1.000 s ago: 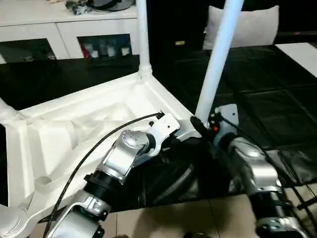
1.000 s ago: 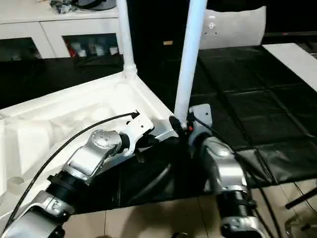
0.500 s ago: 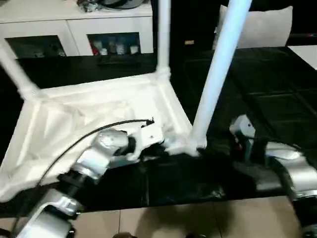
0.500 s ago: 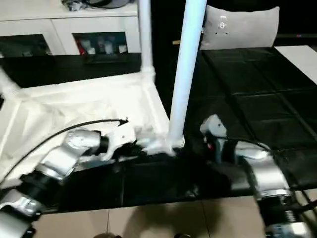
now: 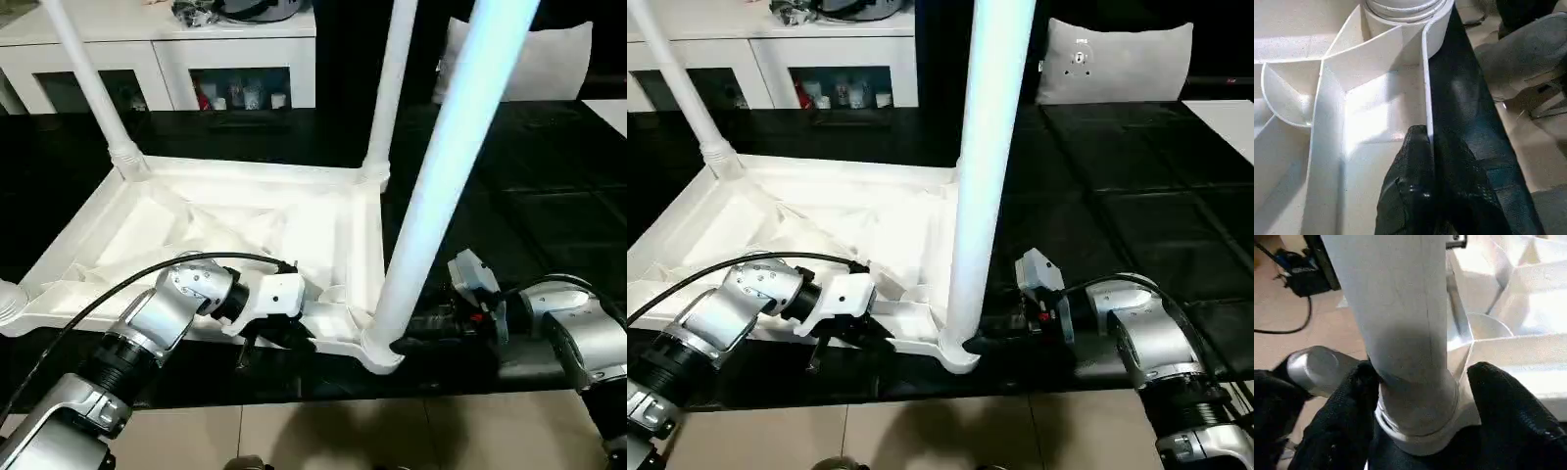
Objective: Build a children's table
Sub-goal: Rotate leg to tighten
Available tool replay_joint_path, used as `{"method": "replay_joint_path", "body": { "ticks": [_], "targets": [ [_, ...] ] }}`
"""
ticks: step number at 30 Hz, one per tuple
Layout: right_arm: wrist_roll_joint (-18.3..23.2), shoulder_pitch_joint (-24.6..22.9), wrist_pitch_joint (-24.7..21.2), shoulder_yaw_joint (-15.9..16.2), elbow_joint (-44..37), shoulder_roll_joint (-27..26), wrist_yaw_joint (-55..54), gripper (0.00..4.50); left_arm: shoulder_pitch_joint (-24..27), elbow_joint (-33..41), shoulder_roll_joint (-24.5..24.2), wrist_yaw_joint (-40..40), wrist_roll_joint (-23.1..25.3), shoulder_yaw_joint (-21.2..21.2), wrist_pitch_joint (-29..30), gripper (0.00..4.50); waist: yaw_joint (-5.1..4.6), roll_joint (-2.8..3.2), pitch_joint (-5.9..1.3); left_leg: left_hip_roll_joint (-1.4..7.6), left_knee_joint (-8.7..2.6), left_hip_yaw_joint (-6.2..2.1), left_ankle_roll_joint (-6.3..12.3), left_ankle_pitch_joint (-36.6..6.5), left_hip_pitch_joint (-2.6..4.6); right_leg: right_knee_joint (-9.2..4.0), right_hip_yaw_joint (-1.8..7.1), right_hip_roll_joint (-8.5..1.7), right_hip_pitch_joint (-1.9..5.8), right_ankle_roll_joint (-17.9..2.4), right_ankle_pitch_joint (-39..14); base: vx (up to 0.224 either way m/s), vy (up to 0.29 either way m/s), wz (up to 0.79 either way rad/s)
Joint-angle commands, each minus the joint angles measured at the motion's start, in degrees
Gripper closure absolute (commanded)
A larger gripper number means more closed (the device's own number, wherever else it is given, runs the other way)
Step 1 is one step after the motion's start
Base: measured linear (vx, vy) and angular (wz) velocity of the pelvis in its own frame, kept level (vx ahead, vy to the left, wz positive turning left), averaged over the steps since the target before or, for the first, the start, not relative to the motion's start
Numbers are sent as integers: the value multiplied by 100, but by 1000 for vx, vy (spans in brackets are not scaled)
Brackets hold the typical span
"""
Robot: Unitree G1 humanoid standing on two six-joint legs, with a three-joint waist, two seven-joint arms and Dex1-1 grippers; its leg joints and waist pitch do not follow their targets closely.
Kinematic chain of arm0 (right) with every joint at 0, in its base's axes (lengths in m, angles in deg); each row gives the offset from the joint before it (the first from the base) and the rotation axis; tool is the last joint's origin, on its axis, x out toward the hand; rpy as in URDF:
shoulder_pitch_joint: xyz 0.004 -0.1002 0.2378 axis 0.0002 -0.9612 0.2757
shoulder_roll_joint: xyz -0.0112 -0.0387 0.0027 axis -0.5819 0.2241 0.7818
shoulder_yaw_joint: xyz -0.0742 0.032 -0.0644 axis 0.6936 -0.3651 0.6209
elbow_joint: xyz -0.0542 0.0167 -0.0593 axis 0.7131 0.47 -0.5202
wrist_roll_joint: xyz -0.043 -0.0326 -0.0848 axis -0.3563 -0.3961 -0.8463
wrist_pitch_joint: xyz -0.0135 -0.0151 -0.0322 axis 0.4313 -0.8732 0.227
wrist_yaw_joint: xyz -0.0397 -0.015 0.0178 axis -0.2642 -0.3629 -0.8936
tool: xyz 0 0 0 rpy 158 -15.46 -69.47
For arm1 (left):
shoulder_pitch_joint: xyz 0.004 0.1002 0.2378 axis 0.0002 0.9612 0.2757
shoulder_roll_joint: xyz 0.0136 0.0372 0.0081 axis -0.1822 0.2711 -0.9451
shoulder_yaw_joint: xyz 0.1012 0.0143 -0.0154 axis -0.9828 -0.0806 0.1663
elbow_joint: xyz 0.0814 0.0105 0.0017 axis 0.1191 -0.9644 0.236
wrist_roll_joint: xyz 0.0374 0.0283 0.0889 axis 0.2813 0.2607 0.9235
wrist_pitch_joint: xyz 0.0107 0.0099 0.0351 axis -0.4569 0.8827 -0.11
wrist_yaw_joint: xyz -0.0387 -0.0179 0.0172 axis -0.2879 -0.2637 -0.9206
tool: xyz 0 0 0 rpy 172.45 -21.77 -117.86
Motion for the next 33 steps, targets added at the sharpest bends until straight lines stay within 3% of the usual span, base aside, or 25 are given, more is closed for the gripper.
{"method": "replay_joint_path", "body": {
  "ticks": [1, 3, 10, 16, 20, 23, 24, 26, 27, 28, 32, 33],
  "targets": [
    [116, 140, -39, 27, -75, 3, 120, 176, -82, 207, 63, -302, -55, -177, -145, 450, -12, -79, -384, 234, -411, -23, 442, -1143, 3, -372, 274, -337, 330, -1067, -2075, 0, 0, 0],
    [206, 155, -47, 26, -57, -67, 137, 207, -67, 227, 72, -314, -86, -175, -135, 450, 13, -90, -396, 229, -402, -22, 453, -1019, -9, -357, 274, -339, 336, -1070, -1982, 0, 0, 0],
    [327, 102, -208, 58, -174, -147, 270, 254, -40, 215, 57, -332, -88, -177, -162, 450, 37, -94, -406, 221, -389, -22, 467, -880, -23, -344, 268, -332, 339, -1033, -1959, 0, 0, 0],
    [425, -100, -462, 108, -341, -124, 357, 259, -25, 199, 77, -265, -107, -137, -64, 450, 71, -88, -410, 223, -385, -19, 466, -856, -14, -345, 272, -328, 336, -1013, -1939, 0, 0, 0],
    [553, -322, -669, -6, -497, -230, 78, 259, -25, 173, 291, 188, -89, -21, 360, 450, 103, -64, -402, 232, -391, -16, 423, -923, 9, -359, 277, -330, 321, -1007, -1997, 0, 0, 0],
    [466, -519, -675, -46, -583, -357, -310, 259, -34, 95, 538, 694, -26, 85, 717, 450, 111, -74, -372, 211, -405, -16, 391, -1078, 12, -413, 263, -329, 314, -893, -2348, 0, 0, 0],
    [405, -578, -591, -75, -564, -429, -479, 259, -24, 83, 615, 835, 2, 99, 803, 450, 102, -62, -354, 206, -412, -14, 377, -1143, 16, -439, 262, -332, 305, -836, -2507, 0, 0, 0],
    [278, -645, -464, -133, -521, -570, -820, 259, -8, 55, 747, 1082, 70, 111, 943, 450, 71, -91, -337, 157, -412, -33, 301, -1287, 21, -530, 223, -353, 319, -536, -3176, 0, 0, 0],
    [250, -653, -424, -155, -513, -613, -915, 259, -3, 55, 779, 1136, 84, 111, 985, 450, 56, -62, -323, 149, -415, -42, 290, -1319, 27, -565, 213, -351, 294, -419, -3360, 0, 0, 0],
    [167, -663, -330, -223, -483, -768, -1245, 259, 7, 48, 886, 1320, 136, 113, 1128, 450, 39, -71, -323, 149, -417, -38, 286, -1342, 34, -585, 209, -341, 284, -376, -3410, 0, 0, 0],
    [-83, -593, -161, -355, -360, -1208, -2178, 261, 0, 47, 1163, 1755, 191, 162, 1508, 450, -119, -66, -297, 112, -421, -65, 212, -1556, 25, -635, 143, -320, 260, -234, -3648, 0, 0, 0],
    [-198, -537, -214, -377, -280, -1349, -2551, 261, -18, 38, 1246, 1896, 208, 182, 1610, 450, -218, -78, -288, 83, -418, -85, 231, -1671, 4, -677, 100, -314, 288, -125, -3811, 0, 0, 0]
  ]
}}
